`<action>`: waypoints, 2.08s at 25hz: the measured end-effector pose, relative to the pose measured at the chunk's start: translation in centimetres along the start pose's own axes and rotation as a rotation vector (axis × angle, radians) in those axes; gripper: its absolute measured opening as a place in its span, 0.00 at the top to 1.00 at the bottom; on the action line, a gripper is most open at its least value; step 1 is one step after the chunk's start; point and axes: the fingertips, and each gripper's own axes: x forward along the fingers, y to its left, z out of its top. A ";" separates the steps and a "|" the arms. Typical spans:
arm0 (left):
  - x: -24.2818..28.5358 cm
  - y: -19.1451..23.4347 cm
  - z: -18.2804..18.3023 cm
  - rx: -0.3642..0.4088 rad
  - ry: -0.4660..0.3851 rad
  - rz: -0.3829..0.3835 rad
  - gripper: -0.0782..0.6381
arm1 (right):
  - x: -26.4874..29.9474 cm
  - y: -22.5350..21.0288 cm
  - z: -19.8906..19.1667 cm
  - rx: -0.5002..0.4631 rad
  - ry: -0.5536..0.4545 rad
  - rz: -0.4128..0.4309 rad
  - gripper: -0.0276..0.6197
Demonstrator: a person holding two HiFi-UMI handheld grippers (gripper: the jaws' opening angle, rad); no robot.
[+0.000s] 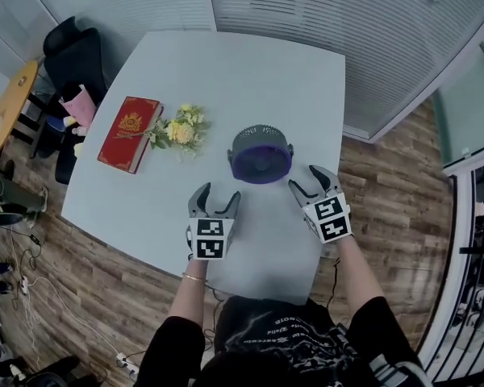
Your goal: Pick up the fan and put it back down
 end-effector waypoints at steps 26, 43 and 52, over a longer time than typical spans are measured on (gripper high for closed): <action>10.9 2.3 -1.0 -0.037 0.048 -0.045 0.44 | 11.6 -2.2 -1.4 -0.054 0.071 0.167 0.59; 12.4 1.6 -0.2 0.047 0.053 -0.046 0.71 | 13.3 -2.0 -1.3 -0.025 0.062 0.165 0.74; 9.2 0.8 2.0 0.033 0.020 -0.029 0.72 | 10.4 -1.6 0.5 -0.034 0.040 0.153 0.75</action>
